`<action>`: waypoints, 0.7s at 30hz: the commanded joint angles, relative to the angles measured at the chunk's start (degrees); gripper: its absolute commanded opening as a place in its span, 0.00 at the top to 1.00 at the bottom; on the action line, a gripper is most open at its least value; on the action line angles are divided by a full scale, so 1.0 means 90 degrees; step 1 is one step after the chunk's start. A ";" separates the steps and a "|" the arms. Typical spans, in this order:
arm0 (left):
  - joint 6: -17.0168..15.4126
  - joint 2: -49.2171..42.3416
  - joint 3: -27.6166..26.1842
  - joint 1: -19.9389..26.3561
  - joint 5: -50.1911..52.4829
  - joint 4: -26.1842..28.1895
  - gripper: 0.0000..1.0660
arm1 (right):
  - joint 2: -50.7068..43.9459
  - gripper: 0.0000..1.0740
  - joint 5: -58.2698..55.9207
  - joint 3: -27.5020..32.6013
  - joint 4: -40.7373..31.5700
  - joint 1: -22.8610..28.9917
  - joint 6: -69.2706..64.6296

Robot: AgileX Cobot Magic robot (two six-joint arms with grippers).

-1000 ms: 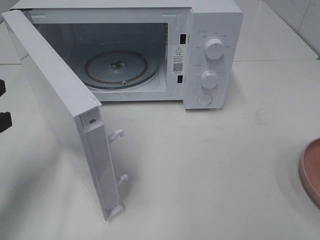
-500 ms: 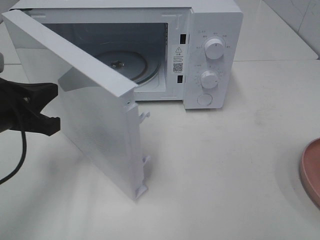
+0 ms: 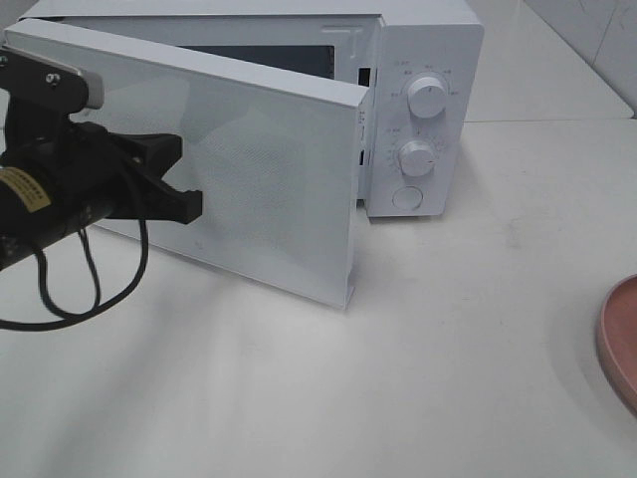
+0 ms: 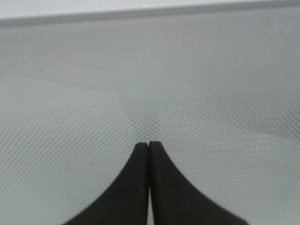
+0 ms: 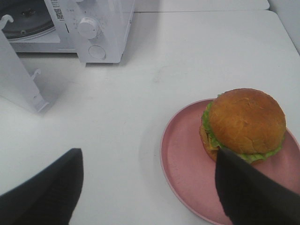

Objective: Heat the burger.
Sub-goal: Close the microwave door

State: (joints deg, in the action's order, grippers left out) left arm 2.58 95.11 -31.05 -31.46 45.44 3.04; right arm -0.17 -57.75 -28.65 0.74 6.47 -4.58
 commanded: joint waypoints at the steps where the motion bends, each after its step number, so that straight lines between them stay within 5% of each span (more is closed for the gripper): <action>1: 0.0325 0.0216 -0.0376 -0.0274 0.0057 0.0643 1.00 | -0.0191 0.29 0.0070 0.0013 -0.0013 -0.0051 0.0051; 7: 0.0949 0.0738 -0.1057 -0.0751 0.0038 0.1693 1.00 | -0.0191 0.29 0.0070 0.0013 -0.0013 -0.0051 0.0051; 21: 0.0936 0.1566 -0.2317 -0.0885 -0.0357 0.1993 1.00 | -0.0191 0.29 0.0070 0.0013 -0.0013 -0.0051 0.0051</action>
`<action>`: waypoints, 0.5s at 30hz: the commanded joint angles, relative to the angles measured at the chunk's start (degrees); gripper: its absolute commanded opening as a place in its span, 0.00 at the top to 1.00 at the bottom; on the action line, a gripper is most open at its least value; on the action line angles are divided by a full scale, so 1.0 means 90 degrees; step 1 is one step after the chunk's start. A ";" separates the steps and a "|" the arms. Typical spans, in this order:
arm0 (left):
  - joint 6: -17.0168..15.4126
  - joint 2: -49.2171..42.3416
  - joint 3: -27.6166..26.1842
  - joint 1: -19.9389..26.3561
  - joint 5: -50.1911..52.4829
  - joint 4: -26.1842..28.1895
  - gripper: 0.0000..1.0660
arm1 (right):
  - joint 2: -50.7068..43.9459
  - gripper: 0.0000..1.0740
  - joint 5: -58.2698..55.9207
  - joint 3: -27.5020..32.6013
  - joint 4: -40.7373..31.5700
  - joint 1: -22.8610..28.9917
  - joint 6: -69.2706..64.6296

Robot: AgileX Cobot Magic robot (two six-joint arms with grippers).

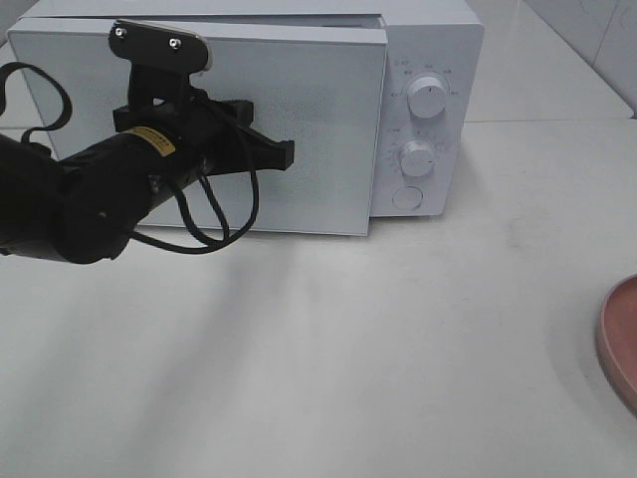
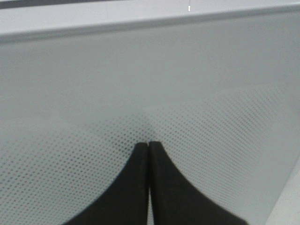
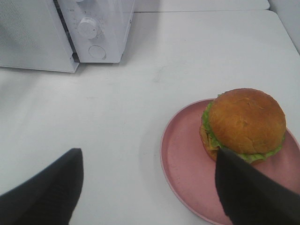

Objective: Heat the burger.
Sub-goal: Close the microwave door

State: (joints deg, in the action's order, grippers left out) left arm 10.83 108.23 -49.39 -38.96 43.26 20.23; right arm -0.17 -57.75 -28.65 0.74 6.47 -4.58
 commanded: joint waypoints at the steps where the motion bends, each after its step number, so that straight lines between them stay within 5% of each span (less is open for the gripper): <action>1: 0.0019 0.0216 -0.0446 -0.0051 -0.0178 0.0102 1.00 | -0.0191 0.29 0.0070 0.0013 -0.0013 -0.0051 0.0051; 15: 0.0197 0.0719 -0.1553 0.0013 -0.0592 0.0414 1.00 | -0.0191 0.29 0.0070 0.0013 -0.0025 -0.0051 0.0083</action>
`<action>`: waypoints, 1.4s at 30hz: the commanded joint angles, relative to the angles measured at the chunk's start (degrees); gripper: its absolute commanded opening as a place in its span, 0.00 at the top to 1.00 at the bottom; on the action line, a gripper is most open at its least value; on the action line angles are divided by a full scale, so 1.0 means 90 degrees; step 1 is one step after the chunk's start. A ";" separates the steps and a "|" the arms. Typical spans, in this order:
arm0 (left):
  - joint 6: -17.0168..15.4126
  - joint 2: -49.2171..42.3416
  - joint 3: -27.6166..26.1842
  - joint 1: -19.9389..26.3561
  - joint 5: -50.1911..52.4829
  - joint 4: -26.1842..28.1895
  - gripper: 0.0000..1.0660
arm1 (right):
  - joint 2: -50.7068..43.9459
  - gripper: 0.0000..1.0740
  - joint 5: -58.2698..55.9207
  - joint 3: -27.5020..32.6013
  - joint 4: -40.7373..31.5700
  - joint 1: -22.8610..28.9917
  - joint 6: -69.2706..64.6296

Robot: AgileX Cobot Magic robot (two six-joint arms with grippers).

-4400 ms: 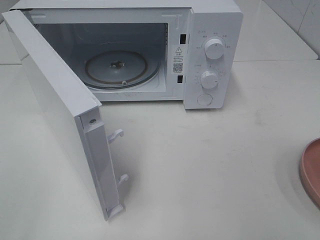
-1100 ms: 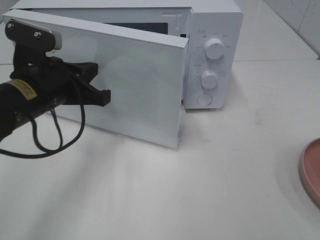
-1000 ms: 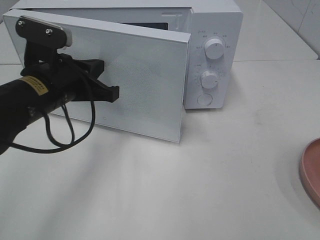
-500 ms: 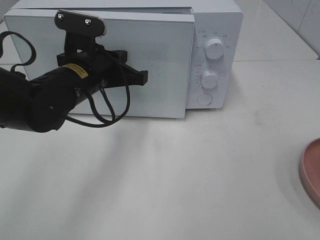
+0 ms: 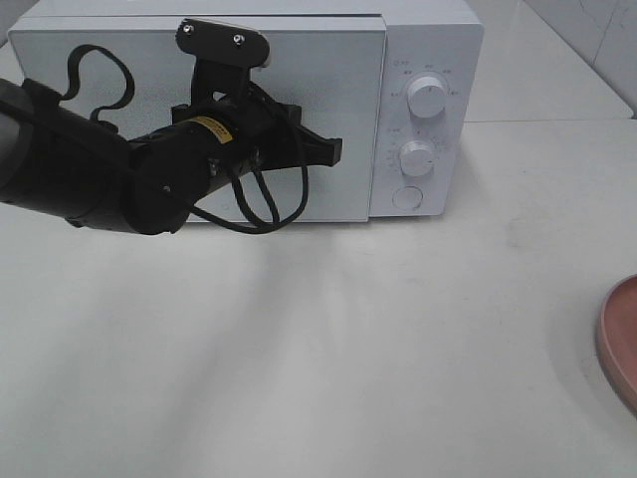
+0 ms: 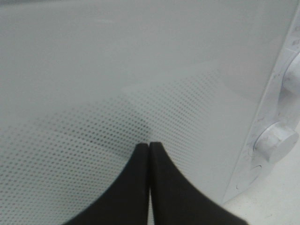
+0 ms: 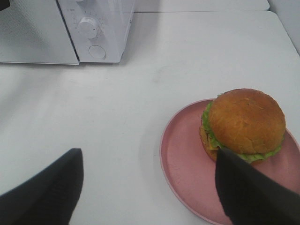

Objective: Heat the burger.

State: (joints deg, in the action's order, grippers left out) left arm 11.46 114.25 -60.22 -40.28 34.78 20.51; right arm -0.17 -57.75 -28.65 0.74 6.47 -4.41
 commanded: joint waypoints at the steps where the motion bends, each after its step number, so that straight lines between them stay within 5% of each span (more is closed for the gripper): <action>1: 0.0185 0.0076 -0.0433 0.0166 0.0255 0.0414 1.00 | -0.0191 0.29 0.0070 0.0013 -0.0025 -0.0051 0.0064; 12: 0.0216 -0.0025 -0.0554 0.0134 -0.0554 0.0216 1.00 | -0.0191 0.29 0.0070 0.0013 -0.0025 -0.0051 0.0051; 23: 0.0216 -0.0815 0.0248 -0.0223 -0.1713 0.0185 1.00 | -0.0191 0.29 0.0070 0.0013 -0.0019 -0.0051 0.0051; 25: 0.0210 -0.1127 0.0376 -0.0229 -0.2865 0.0185 0.83 | -0.0191 0.29 0.0070 0.0013 -0.0019 -0.0051 0.0051; 28: 0.0210 -0.1190 0.0376 -0.0229 -0.3170 0.0178 0.75 | -0.0191 0.29 0.0070 0.0013 -0.0019 -0.0051 0.0051; 30: 0.0216 -0.1439 0.0376 -0.0229 -0.4316 0.0159 0.19 | -0.0191 0.29 0.0070 0.0013 -0.0019 -0.0051 0.0051; 34: 0.0216 -0.1579 0.0376 -0.0229 -0.5067 0.0108 0.05 | -0.0191 0.29 0.0070 0.0013 -0.0019 -0.0051 0.0051; 42: 0.0191 -0.1891 0.0376 -0.0191 -0.7035 -0.0407 0.06 | -0.0191 0.29 0.0070 0.0013 -0.0019 -0.0051 0.0051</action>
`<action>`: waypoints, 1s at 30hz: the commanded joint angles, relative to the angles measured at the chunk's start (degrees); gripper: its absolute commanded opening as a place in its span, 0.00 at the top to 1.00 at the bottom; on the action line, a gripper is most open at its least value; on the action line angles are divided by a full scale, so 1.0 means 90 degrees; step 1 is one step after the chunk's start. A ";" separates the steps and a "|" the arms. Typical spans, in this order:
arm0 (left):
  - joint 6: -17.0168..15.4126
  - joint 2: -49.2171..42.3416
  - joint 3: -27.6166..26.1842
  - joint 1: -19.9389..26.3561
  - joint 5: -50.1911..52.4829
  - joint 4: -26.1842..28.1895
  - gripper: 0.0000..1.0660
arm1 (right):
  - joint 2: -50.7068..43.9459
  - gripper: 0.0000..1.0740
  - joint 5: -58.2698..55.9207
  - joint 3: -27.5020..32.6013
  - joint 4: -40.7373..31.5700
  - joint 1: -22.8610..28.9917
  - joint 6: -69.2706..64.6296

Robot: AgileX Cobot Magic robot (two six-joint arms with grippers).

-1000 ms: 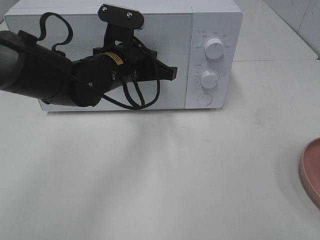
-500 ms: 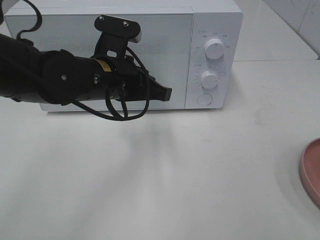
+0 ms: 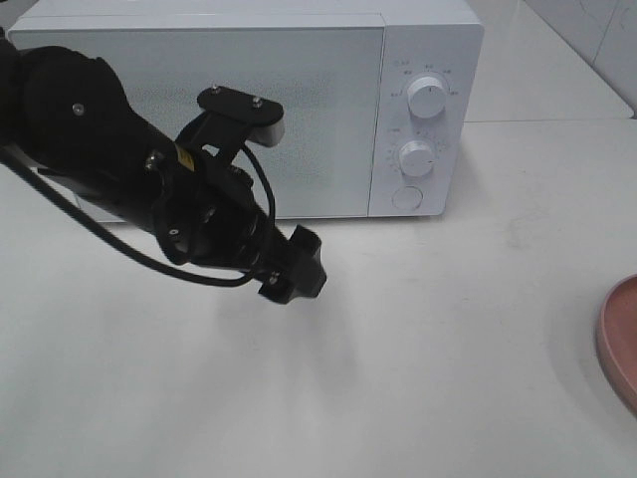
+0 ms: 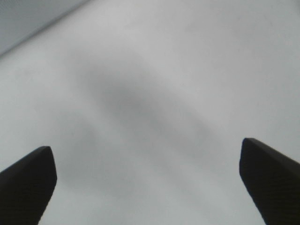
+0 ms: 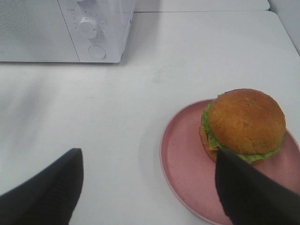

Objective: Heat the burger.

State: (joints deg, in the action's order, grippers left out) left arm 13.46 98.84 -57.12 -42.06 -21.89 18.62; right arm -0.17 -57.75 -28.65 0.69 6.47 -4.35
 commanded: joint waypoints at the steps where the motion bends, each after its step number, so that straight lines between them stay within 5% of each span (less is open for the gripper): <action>1: -0.0057 -0.0274 0.0032 0.0108 -0.1241 -0.0210 0.06 | -0.0191 0.29 0.0070 0.0013 -0.0013 -0.0051 0.0038; 9: -0.0210 -0.0579 0.0032 0.0751 -0.2483 -0.0204 0.06 | -0.0191 0.29 0.0070 0.0013 -0.0013 -0.0051 0.0038; 30: -0.0357 -0.2763 0.0032 0.4647 -0.4870 -0.0567 0.06 | -0.0191 0.29 0.0070 0.0013 -0.0013 -0.0051 0.0038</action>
State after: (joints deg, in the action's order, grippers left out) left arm 10.49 74.54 -57.12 -0.69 -64.63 13.52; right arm -0.17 -57.75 -28.65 0.69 6.47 -4.35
